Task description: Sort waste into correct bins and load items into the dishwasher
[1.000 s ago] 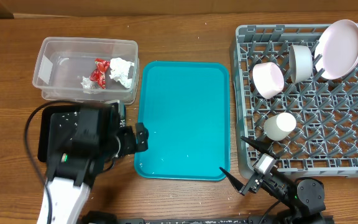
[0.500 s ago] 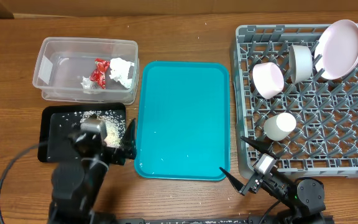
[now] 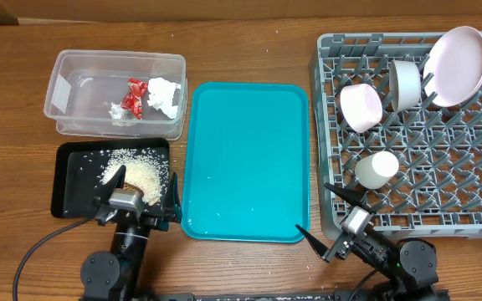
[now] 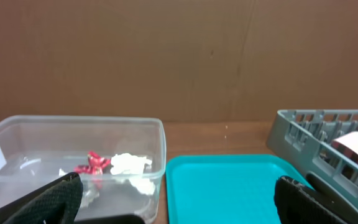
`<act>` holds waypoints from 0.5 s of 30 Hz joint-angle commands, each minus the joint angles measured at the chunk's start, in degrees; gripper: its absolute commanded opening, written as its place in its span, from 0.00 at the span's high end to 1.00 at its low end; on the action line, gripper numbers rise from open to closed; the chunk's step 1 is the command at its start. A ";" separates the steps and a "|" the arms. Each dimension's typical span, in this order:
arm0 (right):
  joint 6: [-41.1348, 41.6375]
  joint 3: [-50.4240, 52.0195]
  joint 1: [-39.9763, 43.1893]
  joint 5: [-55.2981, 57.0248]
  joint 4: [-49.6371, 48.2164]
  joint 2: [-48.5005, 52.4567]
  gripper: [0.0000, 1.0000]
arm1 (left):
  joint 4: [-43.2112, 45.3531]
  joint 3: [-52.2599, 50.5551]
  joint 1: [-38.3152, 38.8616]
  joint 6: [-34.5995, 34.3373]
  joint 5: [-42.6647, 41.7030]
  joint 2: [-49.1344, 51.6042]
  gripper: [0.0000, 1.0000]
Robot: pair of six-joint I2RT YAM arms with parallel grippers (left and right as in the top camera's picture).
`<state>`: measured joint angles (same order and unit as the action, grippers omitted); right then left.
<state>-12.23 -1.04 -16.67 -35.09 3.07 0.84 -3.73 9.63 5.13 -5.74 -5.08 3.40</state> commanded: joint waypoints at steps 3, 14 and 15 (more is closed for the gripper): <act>0.28 0.59 -0.37 0.46 -0.20 -0.68 0.00 | 5.51 -6.64 -0.39 0.98 0.50 -3.32 0.00; 0.28 0.59 -0.37 0.46 -0.20 -0.68 0.00 | 2.56 -9.38 -0.35 1.05 -0.09 -3.21 0.00; 0.28 0.59 -0.37 0.46 -0.17 -0.68 0.00 | 1.55 -9.35 -0.35 1.05 -0.09 -3.21 0.00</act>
<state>-12.25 -1.04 -16.64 -35.09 3.05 0.84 -0.34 0.49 5.13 -5.72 -5.30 0.91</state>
